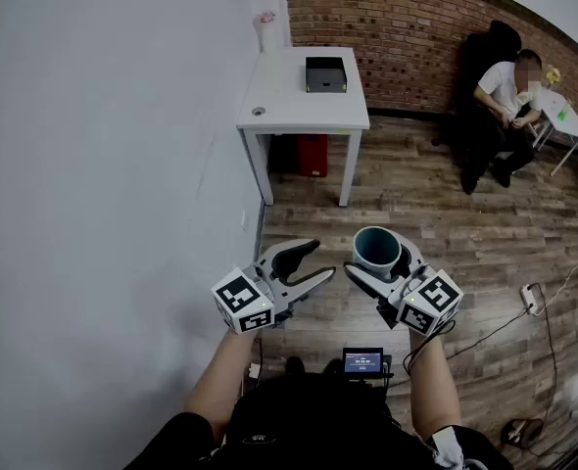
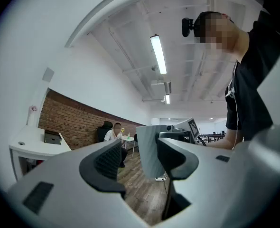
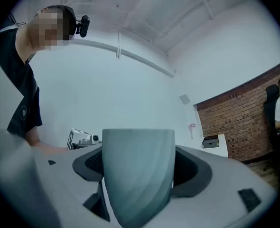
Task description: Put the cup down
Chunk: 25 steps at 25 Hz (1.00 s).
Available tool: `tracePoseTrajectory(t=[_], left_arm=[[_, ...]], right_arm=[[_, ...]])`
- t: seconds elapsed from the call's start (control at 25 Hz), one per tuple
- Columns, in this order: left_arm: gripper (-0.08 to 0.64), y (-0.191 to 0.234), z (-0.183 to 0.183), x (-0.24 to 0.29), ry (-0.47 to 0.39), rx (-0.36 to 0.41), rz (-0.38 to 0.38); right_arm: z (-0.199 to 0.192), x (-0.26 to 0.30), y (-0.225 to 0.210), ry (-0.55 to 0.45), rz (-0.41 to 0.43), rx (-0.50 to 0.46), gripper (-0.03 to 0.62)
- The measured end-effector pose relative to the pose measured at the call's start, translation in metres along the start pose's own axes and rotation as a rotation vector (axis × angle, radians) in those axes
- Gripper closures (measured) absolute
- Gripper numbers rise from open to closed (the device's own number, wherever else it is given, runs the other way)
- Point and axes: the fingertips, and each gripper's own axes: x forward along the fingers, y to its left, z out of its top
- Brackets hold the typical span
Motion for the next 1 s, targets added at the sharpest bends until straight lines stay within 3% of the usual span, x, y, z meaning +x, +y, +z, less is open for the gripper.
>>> tracePoseTrajectory(t=[1.0], left_arm=[[0.319,0.0006,-0.0125,-0.0021,0.014,0.005,0.005]], right_arm=[[0.0008,-0.0027,0.0069,-0.005,0.015,-0.017,0.202]])
